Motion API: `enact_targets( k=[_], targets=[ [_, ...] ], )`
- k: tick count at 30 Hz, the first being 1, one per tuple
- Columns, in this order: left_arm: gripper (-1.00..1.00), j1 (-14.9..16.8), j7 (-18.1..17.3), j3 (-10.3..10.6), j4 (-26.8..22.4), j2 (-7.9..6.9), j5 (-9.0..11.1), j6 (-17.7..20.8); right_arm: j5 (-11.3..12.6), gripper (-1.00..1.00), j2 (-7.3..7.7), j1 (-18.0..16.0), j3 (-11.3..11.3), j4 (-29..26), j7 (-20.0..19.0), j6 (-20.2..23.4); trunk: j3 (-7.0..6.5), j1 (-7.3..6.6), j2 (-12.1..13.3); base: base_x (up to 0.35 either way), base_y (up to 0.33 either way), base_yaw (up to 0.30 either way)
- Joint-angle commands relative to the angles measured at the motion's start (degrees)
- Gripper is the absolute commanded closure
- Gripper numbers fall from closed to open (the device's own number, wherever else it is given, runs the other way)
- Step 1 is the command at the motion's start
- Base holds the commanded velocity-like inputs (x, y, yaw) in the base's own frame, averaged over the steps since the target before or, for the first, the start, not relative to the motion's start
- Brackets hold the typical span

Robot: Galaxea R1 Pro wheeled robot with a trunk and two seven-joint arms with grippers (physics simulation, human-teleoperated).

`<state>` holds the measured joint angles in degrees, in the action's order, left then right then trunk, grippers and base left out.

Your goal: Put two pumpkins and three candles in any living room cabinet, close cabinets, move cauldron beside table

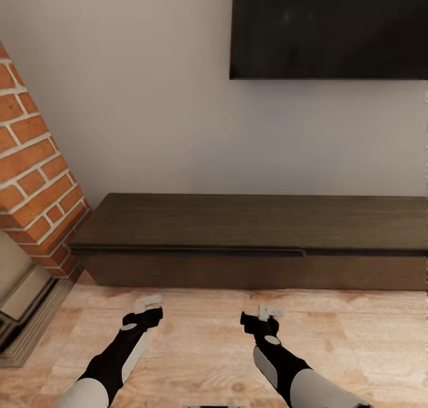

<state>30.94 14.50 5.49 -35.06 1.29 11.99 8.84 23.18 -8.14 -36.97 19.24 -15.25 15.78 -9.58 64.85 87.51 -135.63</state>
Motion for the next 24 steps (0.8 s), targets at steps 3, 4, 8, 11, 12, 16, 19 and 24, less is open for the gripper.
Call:
enact_targets(
  k=[3,4,8,11,12,16,19,24],
  targets=[
    [-1.0,0.0,0.1,-0.1,-3.9,-0.12,0.0,11.6,0.5,-1.0,0.27,0.0,-0.4,-4.4,0.3,8.6,0.0,0.0,0.0,-0.271,0.0,0.0],
    [-1.0,0.0,0.1,-0.1,-5.9,-0.18,0.0,16.4,0.6,-1.0,0.32,0.0,-0.7,-5.8,0.3,11.8,0.0,0.0,0.0,-0.144,0.0,0.0],
    [-1.0,0.0,-0.2,-1.4,-13.3,-0.22,0.1,32.8,0.8,-1.0,0.26,0.0,-2.3,-9.6,0.4,21.2,0.0,0.0,0.0,-0.057,0.0,0.0],
    [-1.0,0.0,-0.7,-5.5,-17.8,-0.21,0.1,41.8,0.8,-1.0,0.09,0.0,-4.5,-12.7,0.3,27.7,-0.36,-0.44,0.8,-0.013,0.0,0.0],
    [-1.0,0.0,-0.8,-6.6,-18.3,-0.19,0.1,42.9,0.8,-1.0,-0.05,0.0,-4.9,-13.2,0.4,28.8,-0.54,-0.66,1.2,-0.004,0.0,0.0],
    [-1.0,0.0,-0.8,-8.4,-18.9,-0.15,0.1,44.5,0.7,-1.0,-0.33,0.0,-5.5,-13.9,0.5,30.1,-1.25,-1.54,2.8,-0.001,0.0,0.0],
    [-1.0,0.0,-0.8,-8.7,-19.0,-0.15,0.1,45.3,0.8,-1.0,-0.37,0.1,-5.6,-14.0,0.5,30.7,-1.79,-2.2,4.0,0.0,0.0,0.0],
    [-1.0,0.1,-0.7,-8.8,-19.0,-0.26,0.1,46.0,0.8,-1.0,-0.36,0.1,-5.6,-14.0,0.5,31.5,-2.69,-3.29,6.0,0.0,0.0,0.0]
  ],
)
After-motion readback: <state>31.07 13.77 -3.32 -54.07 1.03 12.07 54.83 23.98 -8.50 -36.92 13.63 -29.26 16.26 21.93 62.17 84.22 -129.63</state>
